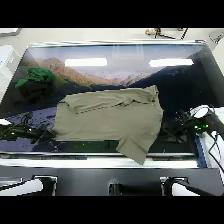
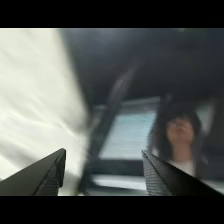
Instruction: Fold the clothes and pants, and hang the long-sleeved shirts on hangers.
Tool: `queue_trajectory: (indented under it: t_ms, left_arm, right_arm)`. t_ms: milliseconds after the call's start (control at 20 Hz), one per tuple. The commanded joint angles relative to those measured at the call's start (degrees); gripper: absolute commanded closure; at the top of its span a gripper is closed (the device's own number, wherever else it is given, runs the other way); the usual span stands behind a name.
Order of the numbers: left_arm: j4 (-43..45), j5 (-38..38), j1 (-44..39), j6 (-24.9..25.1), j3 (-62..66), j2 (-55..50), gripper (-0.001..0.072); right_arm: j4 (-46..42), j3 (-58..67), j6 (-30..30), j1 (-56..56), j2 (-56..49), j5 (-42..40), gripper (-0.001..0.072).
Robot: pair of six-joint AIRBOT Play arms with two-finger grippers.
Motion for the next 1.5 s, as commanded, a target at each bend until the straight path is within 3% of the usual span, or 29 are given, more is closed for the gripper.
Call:
queue_trajectory:
  t_ms: [0, 50, 150, 250, 300, 550, 700, 900, 1150, 1450]
  left_arm:
    - [-0.55, -0.57, -0.02, 0.02, 0.04, 1.36, 0.0678]
    - [-1.27, -0.57, -0.02, 0.04, 0.07, 1.42, 0.0679]
    - [-3.13, -0.61, -0.04, 0.04, 0.07, 1.49, 0.0678]
    - [-4.17, -0.57, -0.02, 0.07, 0.11, 1.75, 0.0679]
    - [-4.22, -0.63, -0.02, 0.07, 0.52, 1.99, 0.0679]
    - [-10.88, -1.49, -0.02, 0.0, 16.81, 8.7, 0.068]
    - [-17.57, 1.4, -0.02, -0.2, 39.87, 15.23, 0.068]
    - [-17.9, 9.6, 0.11, -0.24, 68.39, 21.75, 0.068]
    - [-17.55, 18.12, 0.09, -1.51, 76.28, 31.23, 0.0681]
    - [-14.58, 18.25, -1.4, -8.37, 76.3, 34.69, 0.0681]
  right_arm:
    - [6.88, -1.81, -0.83, 3.65, -1.68, -6.1, 0.018]
    - [7.21, -1.81, -0.81, 5.01, -2.75, -6.21, 0.0183]
    - [7.78, -1.79, -0.72, 7.74, -4.5, -7.76, 0.0278]
    - [8.98, -1.14, -0.48, 8.59, -4.44, -8.72, 0.0618]
    - [8.9, 0.15, -0.5, 8.52, -3.89, -7.67, 0.0679]
    - [2.32, 21.55, -1.27, 8.48, 4.31, -4.61, 0.0681]
    - [-5.66, 45.03, -4.42, 8.48, 9.66, -6.4, 0.0681]
    - [-15.82, 69.53, -4.44, 8.48, 17.2, -9.64, 0.0681]
    - [-17.2, 72.37, -6.05, 8.48, 30.05, -13.33, 0.0681]
    - [-22.77, 72.37, -2.47, 8.48, 35.91, -15.87, 0.0681]
